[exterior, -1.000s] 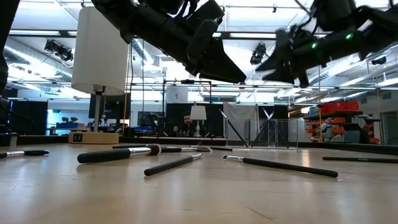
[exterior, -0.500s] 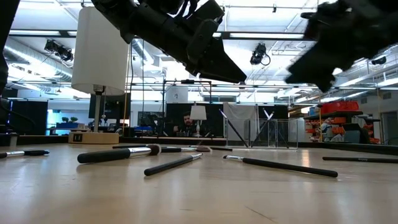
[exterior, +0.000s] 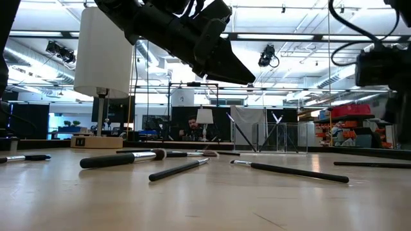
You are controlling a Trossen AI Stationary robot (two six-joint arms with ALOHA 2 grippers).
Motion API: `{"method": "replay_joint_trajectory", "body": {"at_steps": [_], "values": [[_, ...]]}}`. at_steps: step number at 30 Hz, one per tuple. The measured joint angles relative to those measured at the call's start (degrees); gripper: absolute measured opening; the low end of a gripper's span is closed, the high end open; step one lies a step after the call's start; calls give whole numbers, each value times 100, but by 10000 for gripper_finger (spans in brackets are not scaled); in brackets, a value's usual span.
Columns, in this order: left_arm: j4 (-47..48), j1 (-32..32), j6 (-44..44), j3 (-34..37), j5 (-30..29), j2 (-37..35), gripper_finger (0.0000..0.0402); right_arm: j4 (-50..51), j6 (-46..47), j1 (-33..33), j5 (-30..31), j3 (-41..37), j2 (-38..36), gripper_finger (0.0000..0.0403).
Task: Put items in baskets/containers
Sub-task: Put the black liner brush into the transparent organizer
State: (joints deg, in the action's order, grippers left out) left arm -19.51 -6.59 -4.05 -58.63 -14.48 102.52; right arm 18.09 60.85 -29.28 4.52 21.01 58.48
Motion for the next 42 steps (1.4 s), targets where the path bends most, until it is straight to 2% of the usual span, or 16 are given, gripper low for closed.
{"method": "replay_joint_trajectory", "body": {"at_steps": [2,4,8,12,14,16,20,25,27,29,32,36,40,42], "values": [[0,0,0,0,0,0,195,15,155,-13,66,-2,0,69],[0,0,0,0,0,0,195,-268,181,-11,450,-4,22,69],[0,0,2,-1,0,0,195,-1535,-435,-11,1047,-4,288,72],[-4,0,1,-2,0,0,195,-2951,-1031,-8,1380,1,859,94],[-4,0,2,-2,0,0,195,-2990,-1079,25,970,1,1048,115],[-2,0,-2,-2,5,0,195,-2690,-860,120,249,1,1093,138],[-2,-2,0,-2,76,0,195,-1386,188,183,-899,1,1006,172],[-17,0,0,-2,79,0,195,-81,1101,163,-2762,1,968,169],[-27,0,-2,-2,79,0,195,451,1262,164,-3185,1,968,159],[-33,0,-2,-2,79,0,195,981,1284,164,-3334,1,964,145],[-35,2,-2,-2,79,0,195,1532,1207,165,-3245,13,956,123],[-37,4,-4,-2,79,0,195,1597,1044,158,-2995,65,908,93],[-42,4,-4,-2,79,0,195,1920,490,172,-2065,444,824,66],[-42,4,-4,-2,79,0,195,1931,156,165,-1393,591,776,54]]}}
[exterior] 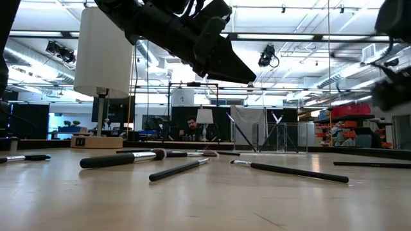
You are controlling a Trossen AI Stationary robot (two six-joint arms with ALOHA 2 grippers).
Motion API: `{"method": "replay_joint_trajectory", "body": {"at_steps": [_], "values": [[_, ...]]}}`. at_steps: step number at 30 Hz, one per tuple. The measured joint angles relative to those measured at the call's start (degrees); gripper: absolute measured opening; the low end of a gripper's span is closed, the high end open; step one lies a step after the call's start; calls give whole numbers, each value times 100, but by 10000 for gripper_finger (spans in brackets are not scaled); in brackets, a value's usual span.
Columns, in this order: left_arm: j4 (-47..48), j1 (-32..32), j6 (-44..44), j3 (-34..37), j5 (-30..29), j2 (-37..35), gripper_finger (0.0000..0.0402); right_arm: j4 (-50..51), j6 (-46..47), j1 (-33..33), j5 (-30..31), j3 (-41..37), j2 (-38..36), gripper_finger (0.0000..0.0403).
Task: Put items in baskets/containers
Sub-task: Put the black liner brush into the transparent organizer
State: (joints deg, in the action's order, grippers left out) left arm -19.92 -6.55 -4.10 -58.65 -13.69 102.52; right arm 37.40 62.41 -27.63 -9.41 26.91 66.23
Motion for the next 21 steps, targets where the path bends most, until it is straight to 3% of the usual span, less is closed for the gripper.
{"method": "replay_joint_trajectory", "body": {"at_steps": [2,7,17,21], "values": [[0,0,2,0,0,0,195,-147,-244,1,458,51,-13,44],[3,0,0,0,2,0,195,116,-685,102,631,55,-11,49],[9,0,-3,0,2,0,195,-124,-2083,130,781,55,-8,156],[9,0,-4,0,2,0,195,-41,-2595,26,1293,43,-8,176]]}}
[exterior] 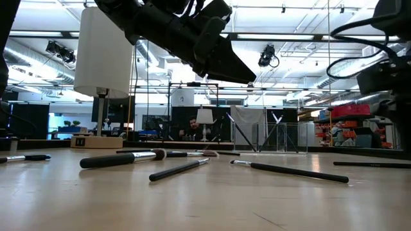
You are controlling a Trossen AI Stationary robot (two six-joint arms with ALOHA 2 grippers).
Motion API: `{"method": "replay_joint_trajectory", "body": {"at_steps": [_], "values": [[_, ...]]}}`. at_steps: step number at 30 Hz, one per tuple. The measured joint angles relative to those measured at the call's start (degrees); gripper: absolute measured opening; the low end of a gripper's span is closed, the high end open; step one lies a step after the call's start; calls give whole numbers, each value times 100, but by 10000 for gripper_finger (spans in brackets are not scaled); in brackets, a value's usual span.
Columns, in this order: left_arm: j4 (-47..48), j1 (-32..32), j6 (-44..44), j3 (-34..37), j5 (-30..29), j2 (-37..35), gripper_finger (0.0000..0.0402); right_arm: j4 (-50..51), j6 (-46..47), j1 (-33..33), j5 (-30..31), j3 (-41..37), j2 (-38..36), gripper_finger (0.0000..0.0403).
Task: Put items in baskets/containers
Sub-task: Put the black liner brush into the transparent organizer
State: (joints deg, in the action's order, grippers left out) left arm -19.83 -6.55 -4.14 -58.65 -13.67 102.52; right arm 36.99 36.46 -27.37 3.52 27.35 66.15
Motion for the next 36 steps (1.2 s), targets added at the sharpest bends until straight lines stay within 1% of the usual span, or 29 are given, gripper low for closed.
{"method": "replay_joint_trajectory", "body": {"at_steps": [3,8,12,17,21,26,33,36], "values": [[2,0,-1,0,1,0,195,-11,-95,-124,228,-70,0,173],[28,0,-2,0,1,0,195,-77,168,-339,295,-331,-7,150],[39,0,-2,0,4,0,195,-280,523,-556,479,-608,-34,111],[46,0,-2,0,4,0,195,-553,955,-965,968,-805,-62,52],[54,-7,-2,0,4,0,195,-701,1164,-1316,1359,-860,-34,21],[63,-7,-2,0,3,0,195,-1051,1429,-1517,1810,-915,10,9],[63,-7,0,0,2,0,195,-1711,1264,-1508,2338,-931,226,7],[63,-7,-2,0,3,0,195,-2206,1148,-1491,2669,-937,409,6]]}}
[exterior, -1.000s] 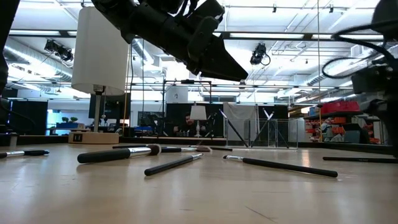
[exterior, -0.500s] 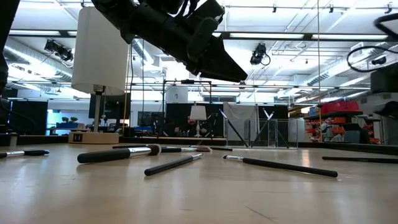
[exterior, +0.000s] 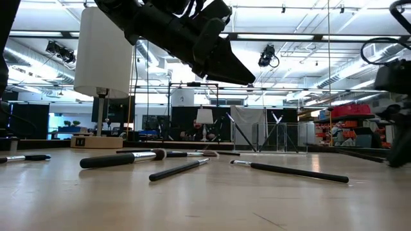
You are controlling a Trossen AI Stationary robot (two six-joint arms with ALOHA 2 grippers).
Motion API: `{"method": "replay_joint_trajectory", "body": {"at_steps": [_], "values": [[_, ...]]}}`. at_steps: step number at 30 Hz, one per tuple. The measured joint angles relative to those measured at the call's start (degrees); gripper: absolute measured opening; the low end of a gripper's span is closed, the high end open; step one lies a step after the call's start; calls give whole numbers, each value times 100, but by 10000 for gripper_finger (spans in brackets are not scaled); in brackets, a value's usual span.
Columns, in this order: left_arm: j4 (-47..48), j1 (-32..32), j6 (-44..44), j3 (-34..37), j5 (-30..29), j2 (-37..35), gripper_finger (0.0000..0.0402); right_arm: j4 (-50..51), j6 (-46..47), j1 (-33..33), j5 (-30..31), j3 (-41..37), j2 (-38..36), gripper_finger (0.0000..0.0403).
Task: Put items in baskets/containers
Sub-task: Put the black liner brush into the transparent organizer
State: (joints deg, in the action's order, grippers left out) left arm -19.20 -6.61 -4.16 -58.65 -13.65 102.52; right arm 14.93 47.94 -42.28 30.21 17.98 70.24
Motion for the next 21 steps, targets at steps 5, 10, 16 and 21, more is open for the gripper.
{"method": "replay_joint_trajectory", "body": {"at_steps": [5,10,16,21], "values": [[-24,2,-234,0,115,0,195,-1223,-614,348,321,5,350,6],[-154,7,-484,0,851,2,195,-2520,-1468,920,331,16,681,6],[-361,2,-1395,-2,1414,2,195,-2505,-1986,1714,47,542,827,4],[-348,6,-2104,-2,957,2,210,-1679,-2247,2206,-404,1406,930,4]]}}
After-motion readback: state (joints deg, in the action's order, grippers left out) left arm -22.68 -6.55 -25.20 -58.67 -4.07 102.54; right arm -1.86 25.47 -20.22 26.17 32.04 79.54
